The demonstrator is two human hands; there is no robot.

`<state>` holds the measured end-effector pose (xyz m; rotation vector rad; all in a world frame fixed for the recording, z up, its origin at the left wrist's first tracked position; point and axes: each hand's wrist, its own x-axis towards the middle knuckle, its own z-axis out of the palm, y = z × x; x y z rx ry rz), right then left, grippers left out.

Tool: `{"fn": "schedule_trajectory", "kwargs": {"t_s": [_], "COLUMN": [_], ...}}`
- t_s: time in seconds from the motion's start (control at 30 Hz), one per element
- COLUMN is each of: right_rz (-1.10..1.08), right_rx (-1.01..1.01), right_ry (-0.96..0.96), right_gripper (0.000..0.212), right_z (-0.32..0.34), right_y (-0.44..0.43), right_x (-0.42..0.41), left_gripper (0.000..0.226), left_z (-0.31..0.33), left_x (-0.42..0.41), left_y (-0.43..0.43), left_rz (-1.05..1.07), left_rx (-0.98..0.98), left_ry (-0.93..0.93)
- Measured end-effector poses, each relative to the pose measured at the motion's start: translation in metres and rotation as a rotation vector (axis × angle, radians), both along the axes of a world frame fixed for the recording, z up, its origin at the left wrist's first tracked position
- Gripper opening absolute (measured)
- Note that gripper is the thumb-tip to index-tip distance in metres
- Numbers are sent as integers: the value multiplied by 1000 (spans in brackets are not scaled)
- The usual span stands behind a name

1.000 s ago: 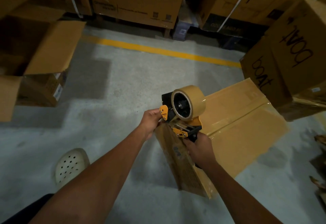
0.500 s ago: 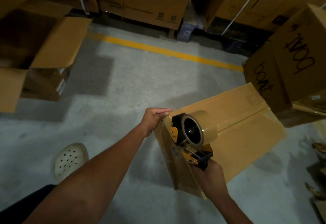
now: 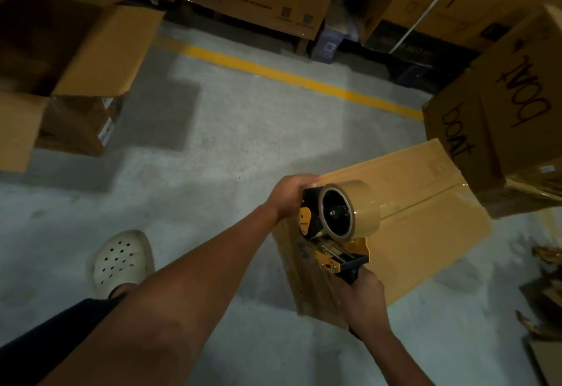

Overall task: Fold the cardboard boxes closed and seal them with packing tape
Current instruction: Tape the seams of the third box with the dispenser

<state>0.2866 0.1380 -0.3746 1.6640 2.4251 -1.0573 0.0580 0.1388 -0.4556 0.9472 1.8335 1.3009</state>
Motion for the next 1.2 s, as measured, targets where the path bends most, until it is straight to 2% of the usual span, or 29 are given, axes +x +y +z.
{"fn": "schedule_trajectory", "kwargs": {"t_s": [0.2, 0.33, 0.53, 0.63, 0.73, 0.8, 0.93, 1.03, 1.13, 1.2], "right_rz": [48, 47, 58, 68, 46, 48, 69, 32, 1, 10], "right_rx": [13, -15, -33, -24, -33, -29, -17, -38, -55, -43], "right_ry": [-21, -73, -123, -124, -121, -108, -100, -118, -162, -164], "right_gripper": [22, 34, 34, 31, 26, 24, 13, 17, 21, 26], "right_z": [3, 10, 16, 17, 14, 13, 12, 11, 13, 14], "right_y": [5, 0, -5, -6, -7, -7, -9, -15, -22, -24], "right_x": [10, 45, 68, 65, 67, 68, 71, 88, 104, 106], "left_gripper": [49, 42, 36, 49, 70, 73, 75, 76, 78, 78], "left_z": [-23, -25, -24, -20, -21, -27, -33, -30, -32, -30], "left_x": [3, 3, 10, 40, 72, 78, 77, 80, 79, 79], "left_y": [-1, 6, 10, 15, 11, 11, 10, 8, 8, 10], "left_rz": [-9, 3, 98, 289, 445, 505, 536, 547, 532, 521], "left_rx": [46, -24, -106, -191, -98, -9, 111, 134, 78, -36], "left_ry": [319, 353, 418, 318, 156, 103, 35, -2, 4, 72]}}
